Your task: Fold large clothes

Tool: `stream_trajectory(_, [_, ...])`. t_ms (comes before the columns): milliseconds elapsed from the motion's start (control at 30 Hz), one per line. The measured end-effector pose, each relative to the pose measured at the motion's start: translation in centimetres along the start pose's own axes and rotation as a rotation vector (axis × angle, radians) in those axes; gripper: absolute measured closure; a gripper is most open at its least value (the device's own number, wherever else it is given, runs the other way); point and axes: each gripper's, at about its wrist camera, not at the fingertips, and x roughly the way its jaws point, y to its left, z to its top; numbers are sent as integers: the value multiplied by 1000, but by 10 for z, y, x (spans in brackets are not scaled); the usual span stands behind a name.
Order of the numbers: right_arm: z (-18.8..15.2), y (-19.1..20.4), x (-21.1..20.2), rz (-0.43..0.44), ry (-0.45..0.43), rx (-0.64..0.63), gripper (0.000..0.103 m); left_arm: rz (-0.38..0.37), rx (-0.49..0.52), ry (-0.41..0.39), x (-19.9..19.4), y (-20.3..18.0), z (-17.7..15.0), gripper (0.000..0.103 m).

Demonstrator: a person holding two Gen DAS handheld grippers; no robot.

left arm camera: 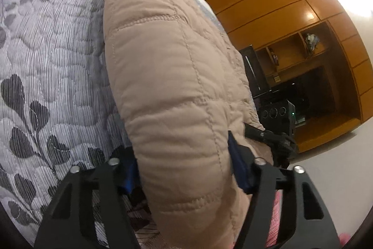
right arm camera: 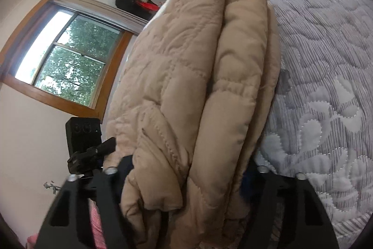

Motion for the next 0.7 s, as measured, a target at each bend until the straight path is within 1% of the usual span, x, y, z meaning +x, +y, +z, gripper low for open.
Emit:
stream_trajectory(33, [0, 7, -1, -6, -10, -23, 47, 2, 13, -5, -3, -1, 0, 46])
stream_trajectory(100, [-1, 16, -2, -23, -23, -52, 50, 11, 45, -17, -6, -9, -2, 51])
stream_trajectory(167, [-1, 28, -6, -43, -35, -87, 52, 8, 63, -28, -11, -14, -3, 53])
stream_trajectory(367, [7, 71, -11, -66, -61, -184, 55, -20, 78, -63, -28, -24, 5, 54])
stream_trajectory(433, [16, 81, -7, -68, -59, -205, 55, -17, 86, -79, -36, -24, 11, 54])
stream_trajectory(533, [33, 94, 2, -75, -52, -242, 55, 8, 106, -113, -46, -26, 22, 54])
stream_trajectory(600, [45, 95, 4, -78, -49, -265, 55, 25, 108, -138, -54, -25, 34, 54])
stream_trajectory(700, [70, 106, 19, -81, -40, -299, 55, 49, 107, -175, -63, -19, 52, 54])
